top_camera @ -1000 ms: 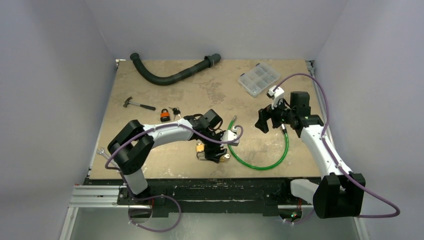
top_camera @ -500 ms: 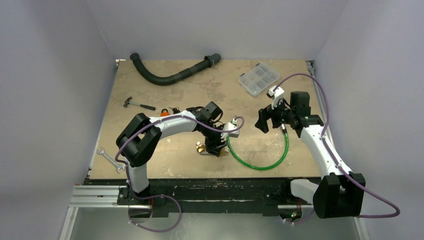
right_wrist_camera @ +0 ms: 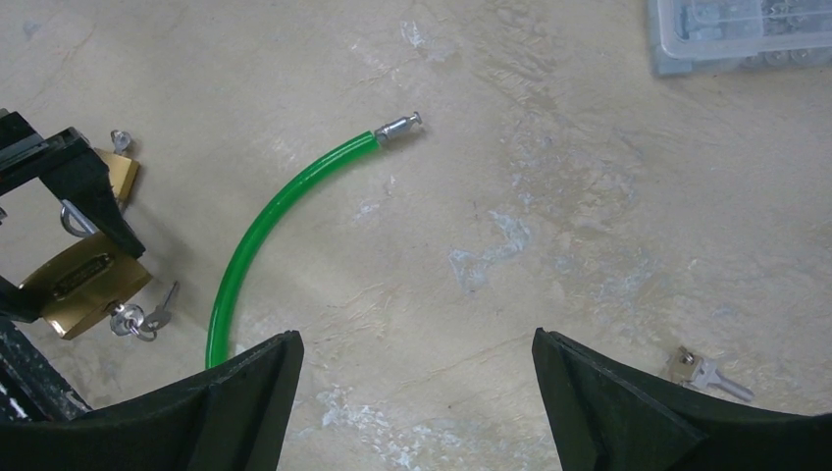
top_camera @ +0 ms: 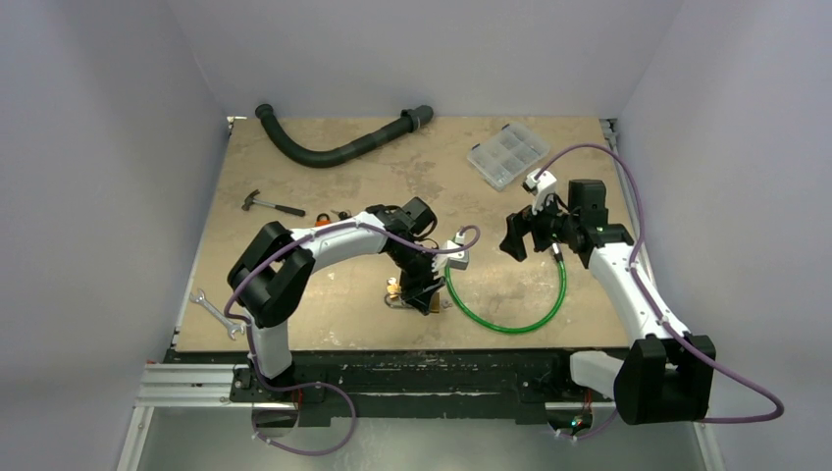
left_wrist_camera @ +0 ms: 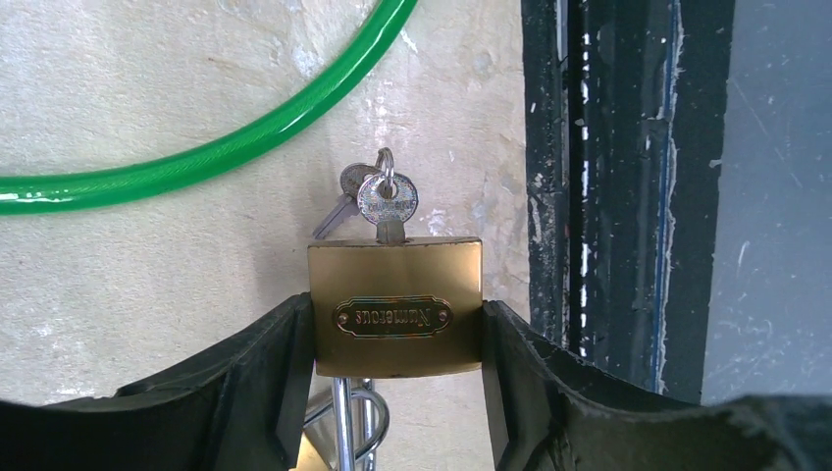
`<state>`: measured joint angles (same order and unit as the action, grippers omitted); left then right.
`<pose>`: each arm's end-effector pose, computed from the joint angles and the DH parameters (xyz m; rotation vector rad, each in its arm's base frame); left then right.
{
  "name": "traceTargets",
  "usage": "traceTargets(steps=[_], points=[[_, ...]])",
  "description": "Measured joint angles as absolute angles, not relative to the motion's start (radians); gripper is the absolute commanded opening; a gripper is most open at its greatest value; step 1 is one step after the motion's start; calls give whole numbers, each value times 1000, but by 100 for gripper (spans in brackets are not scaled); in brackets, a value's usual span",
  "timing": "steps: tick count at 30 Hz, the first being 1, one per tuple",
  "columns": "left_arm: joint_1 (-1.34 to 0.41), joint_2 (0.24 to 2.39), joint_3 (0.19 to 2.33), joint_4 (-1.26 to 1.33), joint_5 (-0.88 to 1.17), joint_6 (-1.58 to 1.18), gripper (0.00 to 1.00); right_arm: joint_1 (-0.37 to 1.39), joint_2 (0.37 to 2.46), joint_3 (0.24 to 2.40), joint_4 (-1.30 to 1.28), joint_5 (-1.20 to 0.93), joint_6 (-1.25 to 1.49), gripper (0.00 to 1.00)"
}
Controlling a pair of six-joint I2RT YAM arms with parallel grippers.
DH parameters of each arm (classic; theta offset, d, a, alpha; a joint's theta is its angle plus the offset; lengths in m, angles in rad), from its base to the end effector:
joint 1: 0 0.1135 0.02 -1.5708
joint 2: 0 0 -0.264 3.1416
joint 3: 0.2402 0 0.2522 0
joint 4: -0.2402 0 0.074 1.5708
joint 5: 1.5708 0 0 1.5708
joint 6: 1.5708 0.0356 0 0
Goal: Lock with the key
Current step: Pick up the lock from the center of the board.
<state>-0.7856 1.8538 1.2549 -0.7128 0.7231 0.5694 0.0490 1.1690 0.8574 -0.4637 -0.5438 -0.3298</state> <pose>0.2348 -0.2682 0.1811 1.8430 2.0730 -1.0805 0.2417 0.0303 0.2654 -0.6801 2.1528 0.4872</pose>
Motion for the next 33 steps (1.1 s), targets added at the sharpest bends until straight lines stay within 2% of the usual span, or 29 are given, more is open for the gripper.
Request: traceTargets(steps=[12,20,27,33], points=[[-751,1854,1330,-812,782,579,0,49,1160,855,-464,-600,-356,96],[-700,1847,1366,-844,804,577,0,59,986,740,-423,-724,-427,96],[-703,1724,1344,-774,739,572,0,106,1140,742,-387,-852,-298,94],[-734,1620,1335,-721,650,622,0,209,1203,742,-314,-891,-120,96]])
